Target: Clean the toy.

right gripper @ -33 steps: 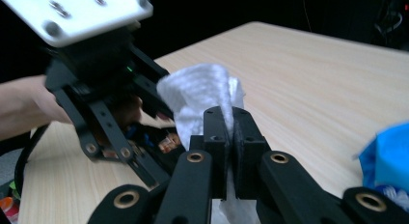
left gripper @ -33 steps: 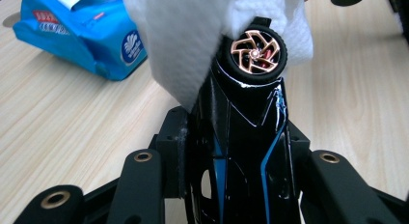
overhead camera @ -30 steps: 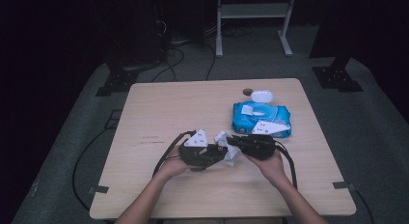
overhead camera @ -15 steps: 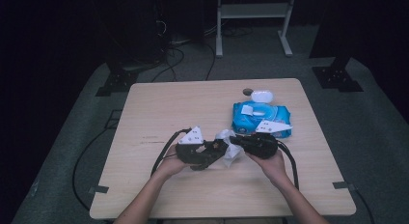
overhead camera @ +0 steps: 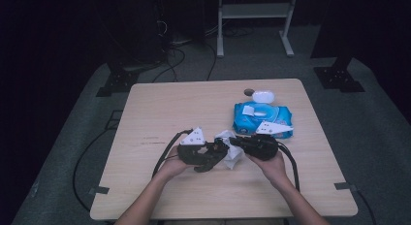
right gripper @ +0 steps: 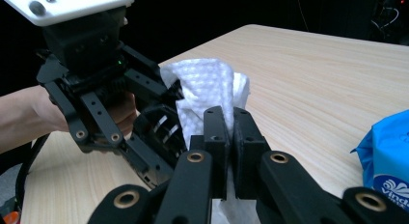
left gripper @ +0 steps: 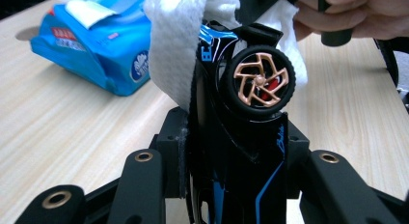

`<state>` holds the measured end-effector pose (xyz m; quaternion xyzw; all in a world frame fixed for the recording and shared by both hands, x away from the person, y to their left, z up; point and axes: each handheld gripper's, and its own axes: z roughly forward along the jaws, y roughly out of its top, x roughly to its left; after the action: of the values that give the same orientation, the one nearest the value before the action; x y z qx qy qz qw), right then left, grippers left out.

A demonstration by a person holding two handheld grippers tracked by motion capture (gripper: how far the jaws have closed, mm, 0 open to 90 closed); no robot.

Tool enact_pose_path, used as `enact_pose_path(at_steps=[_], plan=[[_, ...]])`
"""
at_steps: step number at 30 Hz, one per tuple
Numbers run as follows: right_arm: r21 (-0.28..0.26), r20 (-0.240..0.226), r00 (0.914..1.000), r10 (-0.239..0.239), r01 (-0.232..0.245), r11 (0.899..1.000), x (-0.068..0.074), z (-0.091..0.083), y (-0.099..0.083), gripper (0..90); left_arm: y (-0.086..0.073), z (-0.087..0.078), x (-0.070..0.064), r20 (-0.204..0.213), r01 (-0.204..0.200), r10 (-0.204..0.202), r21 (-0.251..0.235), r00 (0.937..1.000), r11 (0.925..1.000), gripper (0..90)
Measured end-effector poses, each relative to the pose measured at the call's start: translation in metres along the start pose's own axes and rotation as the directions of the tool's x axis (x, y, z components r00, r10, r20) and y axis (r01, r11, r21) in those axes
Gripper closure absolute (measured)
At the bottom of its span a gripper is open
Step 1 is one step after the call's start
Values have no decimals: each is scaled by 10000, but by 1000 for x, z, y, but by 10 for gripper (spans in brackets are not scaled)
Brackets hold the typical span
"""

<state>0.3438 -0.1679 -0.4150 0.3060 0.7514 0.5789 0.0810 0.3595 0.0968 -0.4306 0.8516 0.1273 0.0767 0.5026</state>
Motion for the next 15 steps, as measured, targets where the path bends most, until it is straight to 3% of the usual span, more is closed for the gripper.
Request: enact_pose_path(at_steps=[7,11,15], plan=[[370,234,9990,387,-395,9985,-11,1,-10,858,-1,-6,3,-56,217,-219,-204,9997,9996,573],[183,53,9996,278,-279,9994,-5,2,-5,858,-3,-1,2,-70,67,-67,61,10000,10000,572],[-13,4,10000,85,-85,10000,-1,1,0,858,-2,1,1,-2,49,-49,-37,10000,10000,573]])
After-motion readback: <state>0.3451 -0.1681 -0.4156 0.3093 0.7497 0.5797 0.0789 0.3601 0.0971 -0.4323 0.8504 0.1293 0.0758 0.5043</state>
